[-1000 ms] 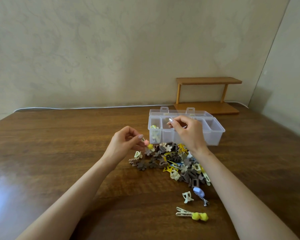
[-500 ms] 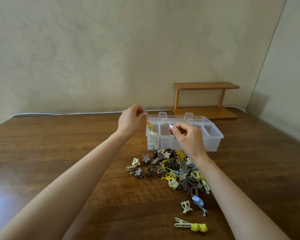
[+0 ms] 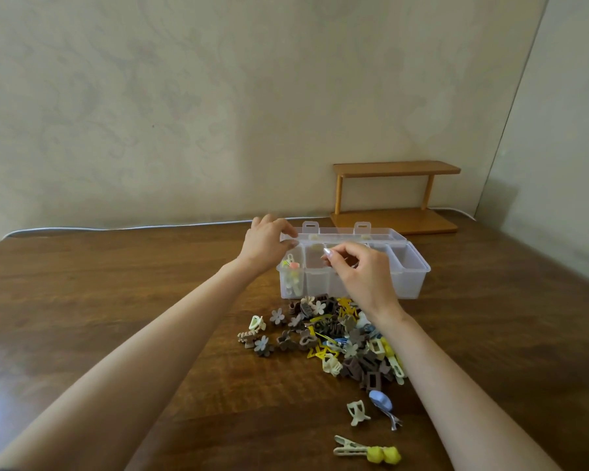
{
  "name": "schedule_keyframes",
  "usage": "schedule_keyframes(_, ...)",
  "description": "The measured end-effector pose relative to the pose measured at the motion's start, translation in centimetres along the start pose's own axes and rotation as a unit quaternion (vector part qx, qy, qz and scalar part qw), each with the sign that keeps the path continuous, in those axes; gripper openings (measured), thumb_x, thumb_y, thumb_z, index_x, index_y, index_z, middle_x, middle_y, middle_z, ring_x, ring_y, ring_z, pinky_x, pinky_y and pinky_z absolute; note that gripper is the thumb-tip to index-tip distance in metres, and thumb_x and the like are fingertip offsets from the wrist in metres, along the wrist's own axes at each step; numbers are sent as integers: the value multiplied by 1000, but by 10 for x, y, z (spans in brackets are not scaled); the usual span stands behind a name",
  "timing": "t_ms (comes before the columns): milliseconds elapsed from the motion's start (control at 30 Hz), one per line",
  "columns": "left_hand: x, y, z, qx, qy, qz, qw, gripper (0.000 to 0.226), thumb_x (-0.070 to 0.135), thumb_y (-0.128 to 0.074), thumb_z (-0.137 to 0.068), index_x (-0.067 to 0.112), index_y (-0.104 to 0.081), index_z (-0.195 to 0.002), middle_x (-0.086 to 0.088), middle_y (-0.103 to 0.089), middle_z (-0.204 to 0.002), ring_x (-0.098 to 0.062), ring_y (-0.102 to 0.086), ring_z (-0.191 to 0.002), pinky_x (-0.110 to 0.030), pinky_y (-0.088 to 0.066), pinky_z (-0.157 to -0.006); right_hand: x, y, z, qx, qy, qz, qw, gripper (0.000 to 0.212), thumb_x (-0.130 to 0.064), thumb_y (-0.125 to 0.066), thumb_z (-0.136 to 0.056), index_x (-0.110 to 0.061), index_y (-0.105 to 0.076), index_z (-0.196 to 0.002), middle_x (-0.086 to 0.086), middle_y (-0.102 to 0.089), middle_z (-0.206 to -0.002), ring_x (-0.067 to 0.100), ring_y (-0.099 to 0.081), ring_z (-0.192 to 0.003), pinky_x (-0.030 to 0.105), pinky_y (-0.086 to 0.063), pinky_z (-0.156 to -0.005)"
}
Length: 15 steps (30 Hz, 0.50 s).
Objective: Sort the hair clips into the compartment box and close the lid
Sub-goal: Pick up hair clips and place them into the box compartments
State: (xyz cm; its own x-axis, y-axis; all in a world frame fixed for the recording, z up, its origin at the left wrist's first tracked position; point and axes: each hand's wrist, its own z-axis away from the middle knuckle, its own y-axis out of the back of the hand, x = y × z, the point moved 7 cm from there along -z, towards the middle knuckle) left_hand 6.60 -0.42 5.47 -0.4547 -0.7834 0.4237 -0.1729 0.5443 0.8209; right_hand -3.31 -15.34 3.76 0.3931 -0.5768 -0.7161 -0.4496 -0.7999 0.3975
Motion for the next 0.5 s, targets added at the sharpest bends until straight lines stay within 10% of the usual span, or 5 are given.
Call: schedule_keyframes(500,33,-1,68,60,-143,68,986,11,20,-60,-88,17,-62,-97,9,-55,-95,-10,-43,-92,-19,-34,-73,7,15,-7,-34,-39,26,998,16,-19,-59,-90,-13,-70,-79,-4,-67,-75,13,-62,-75,41,-55,-73)
